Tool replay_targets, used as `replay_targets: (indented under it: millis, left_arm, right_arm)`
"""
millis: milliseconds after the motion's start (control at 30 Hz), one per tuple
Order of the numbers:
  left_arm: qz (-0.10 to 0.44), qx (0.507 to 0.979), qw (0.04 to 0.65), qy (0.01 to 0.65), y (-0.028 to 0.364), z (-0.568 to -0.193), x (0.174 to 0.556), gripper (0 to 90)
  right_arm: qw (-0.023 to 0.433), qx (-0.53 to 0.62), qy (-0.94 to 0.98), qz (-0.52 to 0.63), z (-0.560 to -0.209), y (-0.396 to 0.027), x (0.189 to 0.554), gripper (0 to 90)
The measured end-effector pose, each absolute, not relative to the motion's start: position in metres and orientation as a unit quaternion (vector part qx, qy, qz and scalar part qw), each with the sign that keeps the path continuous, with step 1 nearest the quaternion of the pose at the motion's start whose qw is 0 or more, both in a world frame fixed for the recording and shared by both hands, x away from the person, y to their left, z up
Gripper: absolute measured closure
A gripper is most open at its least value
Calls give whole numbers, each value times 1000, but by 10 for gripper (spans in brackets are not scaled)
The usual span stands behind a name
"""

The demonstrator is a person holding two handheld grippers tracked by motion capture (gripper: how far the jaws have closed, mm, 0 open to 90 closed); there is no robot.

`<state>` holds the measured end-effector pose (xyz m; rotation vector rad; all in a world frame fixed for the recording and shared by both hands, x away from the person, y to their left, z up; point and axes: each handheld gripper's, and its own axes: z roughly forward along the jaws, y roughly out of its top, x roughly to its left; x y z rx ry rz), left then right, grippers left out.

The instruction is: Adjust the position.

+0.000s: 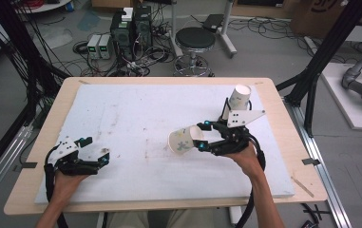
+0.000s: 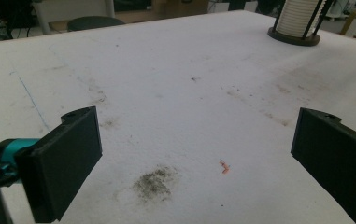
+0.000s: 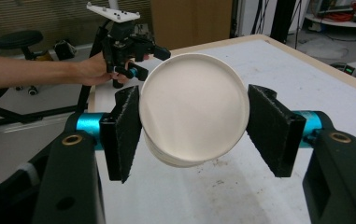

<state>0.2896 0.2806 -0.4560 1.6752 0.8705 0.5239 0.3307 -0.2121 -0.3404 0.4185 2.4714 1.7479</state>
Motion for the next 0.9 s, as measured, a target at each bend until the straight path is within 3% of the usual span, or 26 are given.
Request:
replay_targets:
  millis: [500, 900]
  left_arm:
    - [196, 719, 567, 351, 282, -455, 292, 18]
    - [145, 742, 590, 284, 267, -428, 303, 18]
  right_arm:
    - [36, 136, 810, 570, -342, -212, 333, 385]
    - [28, 125, 811, 571, -342, -206, 337, 385]
